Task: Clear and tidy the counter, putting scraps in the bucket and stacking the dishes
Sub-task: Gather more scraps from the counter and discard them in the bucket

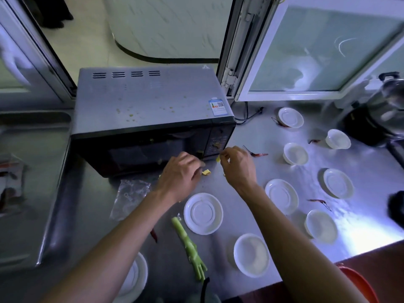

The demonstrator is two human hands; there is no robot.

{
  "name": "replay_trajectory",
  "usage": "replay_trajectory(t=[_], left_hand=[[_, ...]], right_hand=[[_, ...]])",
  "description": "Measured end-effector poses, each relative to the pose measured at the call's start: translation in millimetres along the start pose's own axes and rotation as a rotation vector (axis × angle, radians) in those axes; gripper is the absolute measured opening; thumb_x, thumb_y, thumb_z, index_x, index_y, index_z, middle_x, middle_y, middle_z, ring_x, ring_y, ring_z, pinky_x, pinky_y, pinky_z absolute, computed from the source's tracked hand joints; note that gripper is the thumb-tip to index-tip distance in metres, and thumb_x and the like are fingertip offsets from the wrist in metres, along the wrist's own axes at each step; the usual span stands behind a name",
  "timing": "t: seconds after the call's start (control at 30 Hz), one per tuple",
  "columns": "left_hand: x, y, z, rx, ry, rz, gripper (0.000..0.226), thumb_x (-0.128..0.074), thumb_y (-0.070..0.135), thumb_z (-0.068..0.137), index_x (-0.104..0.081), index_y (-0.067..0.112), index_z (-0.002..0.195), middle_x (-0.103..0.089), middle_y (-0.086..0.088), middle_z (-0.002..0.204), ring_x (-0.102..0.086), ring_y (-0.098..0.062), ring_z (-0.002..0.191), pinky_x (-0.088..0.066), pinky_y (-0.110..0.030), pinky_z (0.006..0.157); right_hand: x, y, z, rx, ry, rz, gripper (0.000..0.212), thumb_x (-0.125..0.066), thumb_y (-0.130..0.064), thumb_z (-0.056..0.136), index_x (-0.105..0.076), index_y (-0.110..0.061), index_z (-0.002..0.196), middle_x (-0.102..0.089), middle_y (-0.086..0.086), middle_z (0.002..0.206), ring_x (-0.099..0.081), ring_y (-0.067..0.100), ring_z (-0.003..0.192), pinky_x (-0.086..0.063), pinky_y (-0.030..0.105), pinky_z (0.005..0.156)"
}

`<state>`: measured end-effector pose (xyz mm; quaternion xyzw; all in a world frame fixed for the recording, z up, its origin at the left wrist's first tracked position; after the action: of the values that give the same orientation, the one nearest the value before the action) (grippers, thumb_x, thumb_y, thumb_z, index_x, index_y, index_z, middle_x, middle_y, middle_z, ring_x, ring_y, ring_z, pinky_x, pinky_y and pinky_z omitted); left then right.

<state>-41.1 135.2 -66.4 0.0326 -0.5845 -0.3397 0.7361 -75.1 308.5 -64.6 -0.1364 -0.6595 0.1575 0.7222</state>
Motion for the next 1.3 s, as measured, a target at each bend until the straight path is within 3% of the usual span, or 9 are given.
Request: replay_trajectory(t=[0.37, 0.57, 0.9, 1.3], left_hand=[[-77, -21, -12, 0.099, -0.172, -0.063, 0.022, -0.064, 0.012, 0.086, -0.072, 0.012, 0.107, -0.071, -0.005, 0.100, -0.059, -0.029, 0.093, -0.053, -0.043, 0.080], [-106, -27, -7, 0.157, -0.216, -0.015, 0.023, -0.064, 0.015, 0.088, -0.071, 0.015, 0.110, -0.070, 0.001, 0.106, -0.059, -0.025, 0.097, -0.052, -0.039, 0.079], [-153, -40, 17, 0.253, -0.329, 0.097, 0.035, -0.057, 0.021, 0.092, -0.063, 0.019, 0.127, -0.063, 0.003, 0.120, -0.052, -0.025, 0.110, -0.044, -0.042, 0.092], [-191, -54, 25, 0.309, -0.365, 0.215, 0.036, -0.060, 0.020, 0.089, -0.062, 0.023, 0.125, -0.059, 0.006, 0.122, -0.048, -0.025, 0.116, -0.037, -0.044, 0.089]], right_hand=[[-35, 49, -28, -0.114, -0.103, -0.010, 0.016, -0.053, -0.011, 0.095, -0.069, -0.013, 0.092, -0.061, 0.007, 0.092, -0.056, 0.032, 0.082, -0.051, 0.043, 0.067], [-59, 76, -35, -0.137, -0.128, 0.018, 0.018, -0.054, -0.012, 0.096, -0.070, -0.009, 0.090, -0.063, 0.010, 0.090, -0.057, 0.035, 0.080, -0.050, 0.042, 0.064], [-93, 107, -31, -0.216, -0.236, 0.040, 0.016, -0.053, -0.007, 0.092, -0.068, -0.007, 0.092, -0.061, 0.009, 0.091, -0.056, 0.034, 0.085, -0.051, 0.044, 0.067], [-117, 124, -30, -0.249, -0.266, 0.103, 0.016, -0.054, -0.008, 0.094, -0.070, -0.006, 0.093, -0.062, 0.010, 0.091, -0.055, 0.032, 0.084, -0.050, 0.045, 0.070]])
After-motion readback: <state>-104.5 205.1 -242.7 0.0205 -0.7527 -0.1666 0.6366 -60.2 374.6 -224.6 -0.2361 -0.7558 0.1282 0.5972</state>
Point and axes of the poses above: each hand's wrist, its own z-axis towards the middle knuckle, its own x-axis out of the back of the hand, y = z × x, the point moved 5 cm from there along z, towards the middle knuckle
